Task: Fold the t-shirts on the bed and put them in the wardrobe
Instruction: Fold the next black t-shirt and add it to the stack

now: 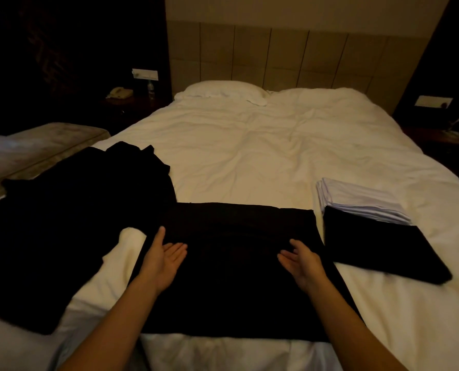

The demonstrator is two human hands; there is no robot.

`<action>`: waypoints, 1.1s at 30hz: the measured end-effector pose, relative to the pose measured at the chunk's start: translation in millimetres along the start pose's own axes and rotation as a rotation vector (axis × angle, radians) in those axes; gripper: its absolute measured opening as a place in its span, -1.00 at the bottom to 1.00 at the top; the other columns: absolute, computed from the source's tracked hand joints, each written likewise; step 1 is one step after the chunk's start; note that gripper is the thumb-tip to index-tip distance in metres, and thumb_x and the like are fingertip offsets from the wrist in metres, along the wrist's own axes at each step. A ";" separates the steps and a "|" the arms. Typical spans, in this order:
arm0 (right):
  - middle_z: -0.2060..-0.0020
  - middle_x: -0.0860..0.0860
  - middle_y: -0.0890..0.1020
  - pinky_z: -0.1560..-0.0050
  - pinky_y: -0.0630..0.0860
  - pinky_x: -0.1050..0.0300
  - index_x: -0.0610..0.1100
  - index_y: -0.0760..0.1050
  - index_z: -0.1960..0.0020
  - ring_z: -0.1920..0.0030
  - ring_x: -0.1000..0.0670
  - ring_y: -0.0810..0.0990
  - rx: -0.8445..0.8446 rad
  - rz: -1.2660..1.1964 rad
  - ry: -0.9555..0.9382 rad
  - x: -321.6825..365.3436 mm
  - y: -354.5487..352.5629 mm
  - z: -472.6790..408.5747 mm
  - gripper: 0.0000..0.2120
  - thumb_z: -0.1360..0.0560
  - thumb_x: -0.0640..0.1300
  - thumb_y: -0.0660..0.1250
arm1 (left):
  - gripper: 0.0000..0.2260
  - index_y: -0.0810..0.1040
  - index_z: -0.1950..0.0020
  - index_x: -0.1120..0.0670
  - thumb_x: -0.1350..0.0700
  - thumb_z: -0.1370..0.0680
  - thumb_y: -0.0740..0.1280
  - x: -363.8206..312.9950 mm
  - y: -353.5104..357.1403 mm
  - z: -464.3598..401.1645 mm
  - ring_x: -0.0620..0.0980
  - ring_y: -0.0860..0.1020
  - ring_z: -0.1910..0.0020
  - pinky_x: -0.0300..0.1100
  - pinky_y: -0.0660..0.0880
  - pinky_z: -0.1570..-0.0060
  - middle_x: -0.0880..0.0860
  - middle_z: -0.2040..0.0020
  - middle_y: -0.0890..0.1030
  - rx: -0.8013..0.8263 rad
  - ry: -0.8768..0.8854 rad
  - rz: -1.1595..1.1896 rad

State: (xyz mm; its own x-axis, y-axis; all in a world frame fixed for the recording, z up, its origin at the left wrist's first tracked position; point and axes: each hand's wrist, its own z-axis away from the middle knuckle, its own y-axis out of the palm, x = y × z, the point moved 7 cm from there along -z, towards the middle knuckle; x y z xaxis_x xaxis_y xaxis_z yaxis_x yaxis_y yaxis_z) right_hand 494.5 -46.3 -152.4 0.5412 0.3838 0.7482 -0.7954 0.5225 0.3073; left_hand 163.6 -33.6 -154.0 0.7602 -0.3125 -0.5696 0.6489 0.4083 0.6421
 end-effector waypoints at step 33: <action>0.13 -0.20 0.63 0.23 0.54 0.01 -0.31 0.51 -0.21 0.17 -0.18 0.62 -0.043 0.612 -0.118 111.1 -0.1 -120.2 -0.70 -0.53 -0.21 0.39 | -0.75 0.51 -0.29 0.07 0.25 -0.63 0.23 -85.7 31.8 -100.6 0.12 0.59 -0.06 0.00 0.53 0.01 0.16 -0.18 0.59 0.008 0.127 -0.582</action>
State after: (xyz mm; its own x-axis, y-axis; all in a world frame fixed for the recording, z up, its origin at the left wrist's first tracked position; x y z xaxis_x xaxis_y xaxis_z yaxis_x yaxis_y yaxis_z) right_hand 587.5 87.9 -140.0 -0.0451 0.5376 0.8420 -0.9387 0.2655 -0.2198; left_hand 115.9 92.5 -136.3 0.2699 -0.3776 -0.8857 0.9584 0.1939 0.2094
